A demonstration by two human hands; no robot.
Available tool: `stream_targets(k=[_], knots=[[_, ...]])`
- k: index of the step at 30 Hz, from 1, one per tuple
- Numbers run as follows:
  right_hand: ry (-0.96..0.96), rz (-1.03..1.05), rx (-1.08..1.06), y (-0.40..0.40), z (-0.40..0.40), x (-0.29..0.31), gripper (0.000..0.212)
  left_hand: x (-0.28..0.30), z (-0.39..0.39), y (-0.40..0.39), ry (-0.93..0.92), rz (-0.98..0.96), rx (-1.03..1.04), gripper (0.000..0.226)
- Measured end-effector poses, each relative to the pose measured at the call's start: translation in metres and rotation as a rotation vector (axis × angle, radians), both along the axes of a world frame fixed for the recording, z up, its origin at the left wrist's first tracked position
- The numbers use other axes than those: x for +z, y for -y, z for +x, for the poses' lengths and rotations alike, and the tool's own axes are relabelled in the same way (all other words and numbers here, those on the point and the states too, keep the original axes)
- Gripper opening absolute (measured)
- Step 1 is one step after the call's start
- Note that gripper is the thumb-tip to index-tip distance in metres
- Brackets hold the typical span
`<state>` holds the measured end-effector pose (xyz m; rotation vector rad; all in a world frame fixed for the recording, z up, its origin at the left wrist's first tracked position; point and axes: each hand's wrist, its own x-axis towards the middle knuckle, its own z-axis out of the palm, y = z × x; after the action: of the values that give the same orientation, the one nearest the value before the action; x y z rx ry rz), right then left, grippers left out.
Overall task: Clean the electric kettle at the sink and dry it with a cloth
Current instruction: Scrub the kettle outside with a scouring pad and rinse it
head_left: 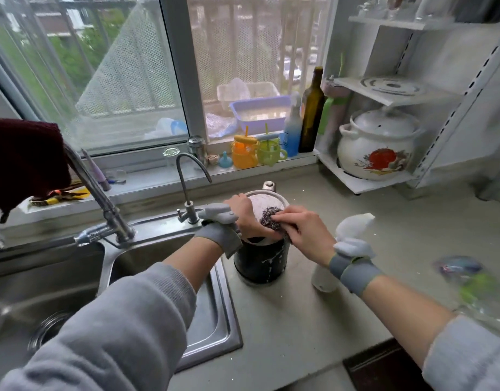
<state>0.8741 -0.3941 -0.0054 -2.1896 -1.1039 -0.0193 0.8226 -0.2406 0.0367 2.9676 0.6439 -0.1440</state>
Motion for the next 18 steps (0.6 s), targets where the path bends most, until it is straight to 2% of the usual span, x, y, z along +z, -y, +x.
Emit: stream_targets(k=[4,9,12,14,16,18], knots=[[-0.010,-0.002,-0.163,-0.009,0.016,0.005,0.025,0.002,-0.003,0.000,-0.018,-0.003,-0.030,0.106],[-0.024,0.060,-0.100,0.010,-0.028,-0.004,0.024,0.006,-0.003,-0.003,-0.045,-0.022,-0.051,0.102],[-0.015,-0.009,-0.144,0.003,0.006,0.009,0.026,0.011,-0.009,-0.012,-0.131,-0.056,-0.126,0.083],[-0.006,-0.096,-0.171,-0.006,0.024,0.015,0.027,0.017,-0.016,-0.008,-0.190,-0.002,-0.208,0.071],[0.013,-0.193,-0.151,-0.017,0.033,0.017,0.030,0.026,-0.017,-0.004,-0.192,0.113,-0.292,0.055],[0.015,-0.249,-0.116,-0.025,0.036,0.019,0.031,0.033,-0.016,-0.014,-0.155,0.128,-0.315,0.043]])
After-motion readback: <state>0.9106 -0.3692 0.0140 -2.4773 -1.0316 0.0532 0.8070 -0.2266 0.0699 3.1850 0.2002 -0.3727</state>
